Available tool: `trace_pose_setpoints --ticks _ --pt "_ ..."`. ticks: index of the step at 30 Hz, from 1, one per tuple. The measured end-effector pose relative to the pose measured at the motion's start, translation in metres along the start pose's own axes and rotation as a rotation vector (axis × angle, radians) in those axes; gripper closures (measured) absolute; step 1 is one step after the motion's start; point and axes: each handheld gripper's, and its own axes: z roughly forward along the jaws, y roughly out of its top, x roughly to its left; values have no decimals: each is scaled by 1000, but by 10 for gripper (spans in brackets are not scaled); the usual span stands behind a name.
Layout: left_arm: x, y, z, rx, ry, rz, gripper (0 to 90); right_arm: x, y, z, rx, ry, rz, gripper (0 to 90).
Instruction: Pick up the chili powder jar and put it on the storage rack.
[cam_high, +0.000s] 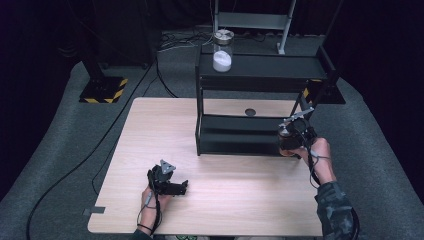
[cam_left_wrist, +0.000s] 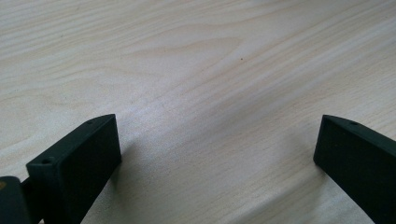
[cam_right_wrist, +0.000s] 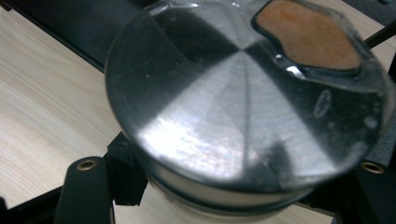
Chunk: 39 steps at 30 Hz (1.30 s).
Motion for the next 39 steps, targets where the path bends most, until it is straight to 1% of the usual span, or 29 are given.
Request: trace_pose_setpoints --ticks 2,11,19,31,39 --pt "0 0 0 0 0 0 0 -1 2 -3 4 -4 2 312" --pt "0 0 0 0 0 0 0 -4 6 -14 -15 -21 -5 312" --pt "0 0 0 0 0 0 1 -6 10 -23 -21 -28 -6 312" --pt "0 0 0 0 0 0 0 -7 23 -38 -29 -57 -27 312" --pt "0 0 0 0 0 0 1 -8 30 -44 -31 -67 -26 312"
